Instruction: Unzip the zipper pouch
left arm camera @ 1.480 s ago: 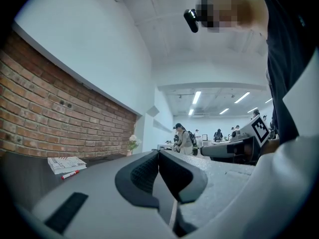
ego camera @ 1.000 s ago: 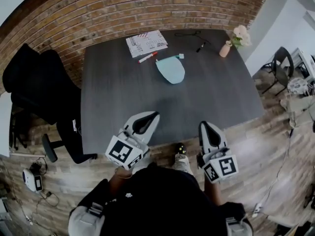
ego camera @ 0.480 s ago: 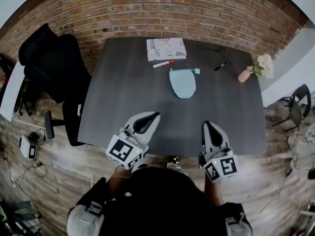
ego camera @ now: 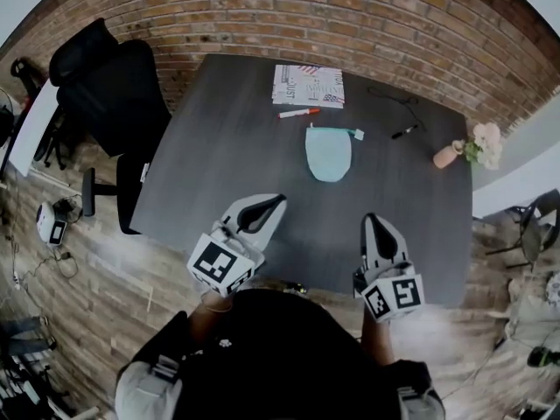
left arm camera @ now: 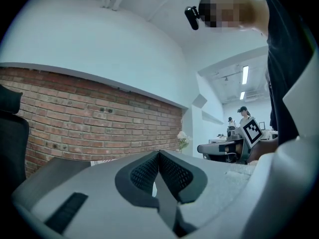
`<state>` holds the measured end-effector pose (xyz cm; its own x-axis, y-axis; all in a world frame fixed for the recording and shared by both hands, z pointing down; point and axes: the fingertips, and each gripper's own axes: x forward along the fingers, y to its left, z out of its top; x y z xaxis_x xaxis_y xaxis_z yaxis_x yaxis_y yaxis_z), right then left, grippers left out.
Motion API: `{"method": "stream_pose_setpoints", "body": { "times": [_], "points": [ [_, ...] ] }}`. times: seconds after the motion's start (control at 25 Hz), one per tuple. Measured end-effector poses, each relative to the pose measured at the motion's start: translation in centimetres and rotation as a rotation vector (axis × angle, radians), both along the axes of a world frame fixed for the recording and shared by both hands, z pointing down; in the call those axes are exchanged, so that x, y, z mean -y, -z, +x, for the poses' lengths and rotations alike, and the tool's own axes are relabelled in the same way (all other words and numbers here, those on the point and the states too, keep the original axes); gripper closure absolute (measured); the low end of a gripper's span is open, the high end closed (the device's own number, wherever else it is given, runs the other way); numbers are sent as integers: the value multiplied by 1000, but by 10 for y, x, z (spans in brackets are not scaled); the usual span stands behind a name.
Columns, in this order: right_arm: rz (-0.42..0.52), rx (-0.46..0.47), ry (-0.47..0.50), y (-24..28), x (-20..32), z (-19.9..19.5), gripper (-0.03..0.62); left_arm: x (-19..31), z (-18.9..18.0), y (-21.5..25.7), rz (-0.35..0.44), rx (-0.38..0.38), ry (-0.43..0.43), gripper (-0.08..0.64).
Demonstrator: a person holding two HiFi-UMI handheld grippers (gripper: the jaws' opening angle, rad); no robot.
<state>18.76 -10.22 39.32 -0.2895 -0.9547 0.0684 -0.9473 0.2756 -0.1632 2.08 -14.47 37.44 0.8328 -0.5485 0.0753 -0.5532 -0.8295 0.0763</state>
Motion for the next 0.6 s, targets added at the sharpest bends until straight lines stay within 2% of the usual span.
{"method": "stream_pose_setpoints", "body": {
  "times": [0.2,0.36,0.48,0.6],
  "points": [
    [-5,-14,31,-8,13,16,591,2,10,-6,-4,4,33,557],
    [-19,-22,31,-13,30,22,591,19,9,-8,33,3,35,557],
    [-35,-29,29,-16,48,26,589,38,10,-15,-20,9,48,557],
    [-58,-22,28,-19,69,27,586,61,13,-20,-37,15,46,557]
  ]
}}
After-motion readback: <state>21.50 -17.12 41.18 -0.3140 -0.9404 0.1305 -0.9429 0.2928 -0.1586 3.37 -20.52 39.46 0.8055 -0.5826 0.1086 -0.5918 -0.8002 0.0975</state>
